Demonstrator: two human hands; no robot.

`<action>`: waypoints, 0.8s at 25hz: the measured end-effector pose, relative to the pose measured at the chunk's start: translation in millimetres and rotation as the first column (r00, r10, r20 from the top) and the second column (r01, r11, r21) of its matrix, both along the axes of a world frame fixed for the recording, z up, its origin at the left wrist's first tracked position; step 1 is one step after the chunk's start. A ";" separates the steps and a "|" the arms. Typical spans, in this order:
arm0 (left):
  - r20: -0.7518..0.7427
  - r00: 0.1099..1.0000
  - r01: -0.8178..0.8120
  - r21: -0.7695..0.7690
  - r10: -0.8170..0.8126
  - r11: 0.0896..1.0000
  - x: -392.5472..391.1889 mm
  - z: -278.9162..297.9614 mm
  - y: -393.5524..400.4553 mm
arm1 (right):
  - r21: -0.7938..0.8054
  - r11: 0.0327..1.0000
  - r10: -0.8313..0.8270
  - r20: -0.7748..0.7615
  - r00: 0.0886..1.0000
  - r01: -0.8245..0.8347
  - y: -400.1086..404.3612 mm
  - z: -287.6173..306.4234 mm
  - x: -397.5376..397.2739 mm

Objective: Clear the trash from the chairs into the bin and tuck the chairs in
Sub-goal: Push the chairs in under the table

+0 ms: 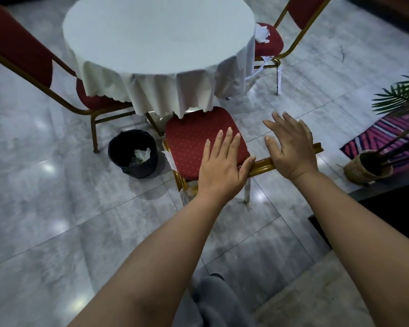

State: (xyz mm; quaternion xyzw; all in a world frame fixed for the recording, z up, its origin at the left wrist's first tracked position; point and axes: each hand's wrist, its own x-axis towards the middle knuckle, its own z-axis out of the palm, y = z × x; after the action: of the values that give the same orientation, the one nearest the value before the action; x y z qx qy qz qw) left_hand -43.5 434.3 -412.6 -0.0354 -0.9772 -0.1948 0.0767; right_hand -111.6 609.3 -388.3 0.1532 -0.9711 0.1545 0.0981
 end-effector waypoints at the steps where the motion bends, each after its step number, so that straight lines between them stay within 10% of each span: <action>1: -0.006 1.000 -0.008 -0.003 0.008 1.000 -6.6 -0.3 -3.6 | -0.003 1.000 0.007 0.002 1.000 -0.007 -3.4 0.0 -6.0; 20: 0.044 0.999 -0.013 0.031 0.011 0.999 -188.3 0.1 -92.7 | -0.076 0.997 0.022 0.064 0.998 -0.017 -93.5 5.8 -184.3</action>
State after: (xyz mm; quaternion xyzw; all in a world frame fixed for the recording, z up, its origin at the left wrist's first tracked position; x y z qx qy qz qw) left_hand -231.8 341.6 -412.4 -0.0240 -0.9757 -0.2103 0.0570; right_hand -296.0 515.9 -382.5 0.1539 -0.9657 0.1969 0.0706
